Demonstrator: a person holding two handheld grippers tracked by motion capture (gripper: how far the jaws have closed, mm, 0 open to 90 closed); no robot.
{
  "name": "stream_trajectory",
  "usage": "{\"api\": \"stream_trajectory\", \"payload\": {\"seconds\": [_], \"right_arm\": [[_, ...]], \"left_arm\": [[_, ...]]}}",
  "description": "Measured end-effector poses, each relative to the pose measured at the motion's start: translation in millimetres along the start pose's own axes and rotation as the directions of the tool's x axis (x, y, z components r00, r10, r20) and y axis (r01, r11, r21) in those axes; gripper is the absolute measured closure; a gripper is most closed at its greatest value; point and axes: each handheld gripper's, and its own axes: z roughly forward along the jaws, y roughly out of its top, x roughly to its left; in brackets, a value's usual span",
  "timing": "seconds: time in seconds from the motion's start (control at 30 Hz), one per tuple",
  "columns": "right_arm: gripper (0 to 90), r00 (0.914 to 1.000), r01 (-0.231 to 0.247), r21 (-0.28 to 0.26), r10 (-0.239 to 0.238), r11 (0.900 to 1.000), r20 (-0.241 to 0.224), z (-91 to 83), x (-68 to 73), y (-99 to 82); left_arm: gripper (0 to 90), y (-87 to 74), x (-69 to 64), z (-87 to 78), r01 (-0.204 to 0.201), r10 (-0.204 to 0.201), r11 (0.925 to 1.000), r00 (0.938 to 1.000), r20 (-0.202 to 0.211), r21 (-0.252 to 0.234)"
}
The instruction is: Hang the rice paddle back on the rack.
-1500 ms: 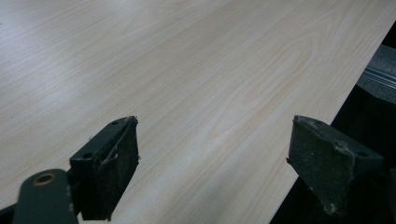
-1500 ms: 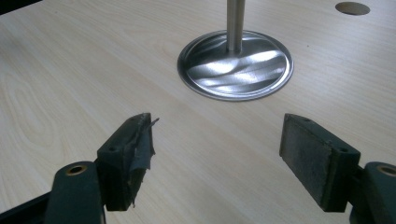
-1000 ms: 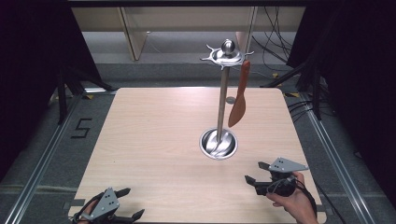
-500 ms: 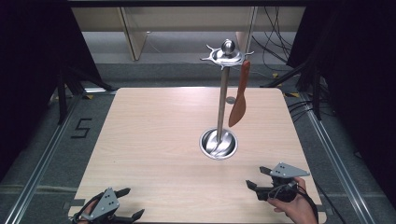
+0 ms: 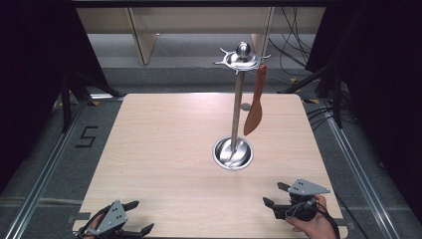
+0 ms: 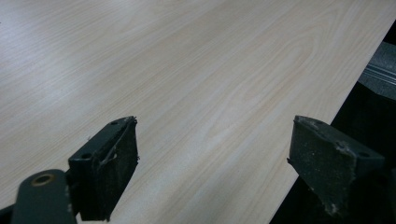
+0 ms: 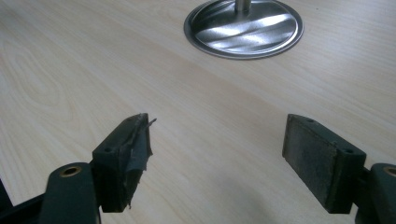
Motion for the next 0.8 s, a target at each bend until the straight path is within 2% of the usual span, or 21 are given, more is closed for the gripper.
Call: {"api": "stream_trajectory", "payload": {"seconds": [0.07, 0.13, 0.2, 0.23, 0.27, 0.3, 0.33, 0.37, 0.43, 0.5, 0.53, 0.57, 0.6, 0.67, 0.7, 0.73, 0.77, 0.8], "right_arm": [[24.5, 0.9999, -0.016, -0.002, 0.016, 0.9999, 0.0, -0.3, 3.0, -1.9], [24.5, 1.0, 0.003, -0.003, -0.004, 1.0, -0.009, 0.2, 2.3, -3.1], [24.5, 0.9999, -0.015, -0.001, 0.015, 0.9999, 0.001, -1.3, 5.7, -4.3], [24.5, 1.0, -0.003, -0.003, 0.003, 1.0, -0.002, -1.3, 4.6, -4.8], [24.4, 0.9999, -0.015, 0.002, 0.015, 0.9999, -0.008, -1.4, 5.6, -5.5], [24.3, 1.0, 0.0, 0.003, 0.0, 1.0, -0.006, -1.5, 5.0, -6.0], [24.3, 0.9995, -0.031, 0.023, 0.031, 0.9993, -0.004, -2.6, 8.1, -7.1], [24.4, 0.9999, -0.004, 0.004, 0.004, 1.0, -0.011, -0.8, 6.3, -7.6], [24.4, 0.9999, 0.009, 0.002, -0.009, 1.0, -0.007, -0.8, 5.6, -8.5], [24.3, 0.9998, -0.019, 0.0, 0.019, 0.9998, -0.01, -1.9, 8.0, -9.5], [24.3, 0.9999, 0.003, 0.0, -0.003, 1.0, -0.016, -1.4, 6.6, -9.6], [24.2, 0.9997, 0.0, 0.003, 0.001, 1.0, -0.023, -1.6, 7.0, -10.0], [24.2, 0.9998, -0.016, 0.009, 0.016, 0.9998, -0.014, -2.9, 7.7, -10.6], [24.2, 0.9997, -0.02, 0.004, 0.02, 0.9998, -0.012, -2.5, 8.5, -11.7], [24.2, 0.9993, -0.032, 0.021, 0.032, 0.9993, -0.018, -3.5, 9.6, -11.9], [24.2, 0.9991, -0.041, 0.021, 0.041, 0.9989, -0.006, -4.0, 10.7, -12.5], [24.1, 0.9993, -0.038, 0.018, 0.038, 0.9991, -0.006, -4.4, 10.6, -12.7], [24.1, 0.9993, -0.036, 0.023, 0.037, 0.9991, -0.008, -4.7, 10.4, -12.9]], "left_arm": [[15.2, -0.1, -0.6, 0.6, 0.007, -0.007, 1.0, 1.0, -0.004, -0.006], [15.3, -0.3, -0.5, 0.7, 0.007, -0.007, 0.9999, 1.0, -0.002, -0.011], [15.2, 0.0, 0.1, 0.3, -0.003, 0.003, 1.0, 1.0, -0.004, -0.005], [15.2, -0.3, -0.5, 0.6, 0.007, -0.007, 0.9999, 1.0, -0.002, -0.008], [15.2, -0.3, -0.6, 0.6, 0.007, -0.007, 0.9999, 1.0, -0.001, -0.01], [15.2, -0.3, -0.6, 0.6, 0.007, -0.007, 0.9999, 1.0, 0.0, -0.009], [15.2, -0.3, -0.7, 0.7, 0.006, -0.006, 0.9999, 1.0, -0.001, -0.009], [15.3, -0.3, -0.7, 0.6, 0.006, -0.006, 0.9999, 1.0, -0.001, -0.008], [15.2, -0.3, -0.8, 0.8, 0.008, -0.008, 0.9999, 1.0, -0.001, -0.009], [15.3, -0.1, -0.7, 0.6, 0.004, -0.004, 1.0, 1.0, -0.002, -0.005], [15.2, 0.3, -0.1, 0.0, -0.004, 0.004, 1.0, 1.0, 0.001, 0.003], [15.3, 0.3, -0.8, 0.1, 0.009, -0.009, 0.9999, 0.9999, 0.006, 0.008], [15.2, 0.6, 0.5, -0.7, -0.012, 0.012, 0.9998, 0.9999, 0.001, 0.019], [15.2, 0.2, -0.1, 0.5, -0.01, 0.01, 0.9999, 0.9999, -0.01, 0.006], [15.2, 0.0, -1.9, 1.6, 0.013, -0.013, 0.9998, 0.9999, 0.0, -0.016], [15.2, 0.0, -2.1, 1.9, 0.013, -0.013, 0.9997, 0.9999, -0.004, -0.019], [15.3, 0.7, -0.1, -0.5, -0.003, 0.003, 0.9997, 1.0, 0.002, 0.023], [15.2, 0.4, -0.6, 0.5, -0.001, 0.001, 1.0, 1.0, 0.004, 0.002]]}}
